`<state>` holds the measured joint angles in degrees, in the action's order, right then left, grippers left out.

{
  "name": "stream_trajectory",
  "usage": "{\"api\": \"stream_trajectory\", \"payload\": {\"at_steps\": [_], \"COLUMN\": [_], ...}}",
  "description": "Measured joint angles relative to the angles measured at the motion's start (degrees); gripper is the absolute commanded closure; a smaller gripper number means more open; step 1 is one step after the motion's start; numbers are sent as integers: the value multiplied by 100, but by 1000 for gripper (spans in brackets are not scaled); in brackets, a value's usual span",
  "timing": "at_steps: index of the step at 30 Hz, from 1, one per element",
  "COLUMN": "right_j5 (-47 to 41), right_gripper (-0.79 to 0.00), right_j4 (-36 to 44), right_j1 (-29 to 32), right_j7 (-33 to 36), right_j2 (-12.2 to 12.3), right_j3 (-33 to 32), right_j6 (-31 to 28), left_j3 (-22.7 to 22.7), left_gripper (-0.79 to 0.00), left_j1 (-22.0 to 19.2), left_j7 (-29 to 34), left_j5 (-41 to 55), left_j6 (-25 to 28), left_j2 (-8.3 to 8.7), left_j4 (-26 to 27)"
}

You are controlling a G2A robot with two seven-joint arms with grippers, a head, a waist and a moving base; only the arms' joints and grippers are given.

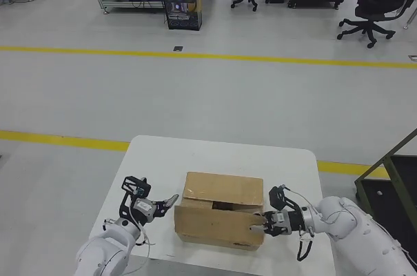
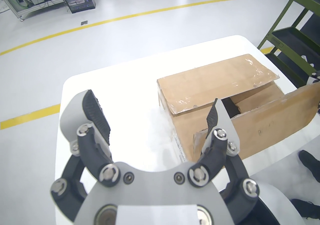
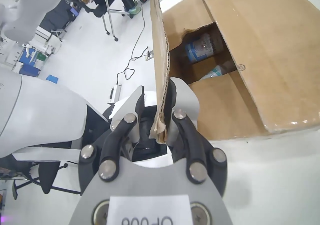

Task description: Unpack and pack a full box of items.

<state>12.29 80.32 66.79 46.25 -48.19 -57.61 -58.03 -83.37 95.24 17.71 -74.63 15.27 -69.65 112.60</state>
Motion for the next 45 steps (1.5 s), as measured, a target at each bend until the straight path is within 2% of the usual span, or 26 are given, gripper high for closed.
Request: {"api": "stream_trajectory", "payload": {"at_steps": [2, 4, 8, 17, 24, 28, 30, 32, 37, 41, 43, 44, 45], "right_j5": [152, 226, 337, 558, 656, 499, 358, 268, 93, -20, -73, -113, -149], "right_gripper": [-259, -311, -366, -379, -391, -376, -231, -197, -262, -366, -391, -440, -456], "right_j4": [102, 200, 392, 735, 1055, 1208, 1256, 1277, 1266, 1232, 1210, 1191, 1175], "right_j1": [22, 66, 168, 280, 360, 374, 353, 312, 191, 45, -16, -53, -81], "right_j7": [-6, -20, -122, -302, -389, -390, -351, -276, -38, 6, 4, 3, 3], "right_j2": [45, 70, 118, 234, 351, 433, 480, 527, 603, 637, 651, 659, 664], "right_j3": [-25, -41, -48, 0, 80, 169, 231, 291, 530, 764, 860, 922, 967], "right_j6": [-3, 2, 4, 3, 3, 3, 3, 3, 3, 3, 3, 3, 3], "left_j3": [80, 130, 255, 542, 603, 523, 461, 411, 349, 308, 309, 325, 342], "left_gripper": [-785, -785, -785, -785, -785, -785, -785, -785, -785, -785, -785, -785, -785], "left_j1": [-13, -18, -18, -145, -154, -74, -25, 32, 181, 295, 331, 355, 372], "left_j7": [179, 265, 291, 383, 494, 561, 558, 536, 530, 547, 562, 576, 586], "left_j5": [-200, -363, -409, -566, -555, -543, -591, -575, -491, -478, -462, -453, -449], "left_j6": [232, 389, 418, 459, 561, 791, 896, 901, 920, 968, 983, 1005, 1033], "left_j2": [21, 36, 39, 40, 58, 91, 112, 124, 146, 168, 175, 180, 183], "left_j4": [89, 165, 236, 298, 357, 436, 478, 512, 596, 647, 667, 683, 695]}}
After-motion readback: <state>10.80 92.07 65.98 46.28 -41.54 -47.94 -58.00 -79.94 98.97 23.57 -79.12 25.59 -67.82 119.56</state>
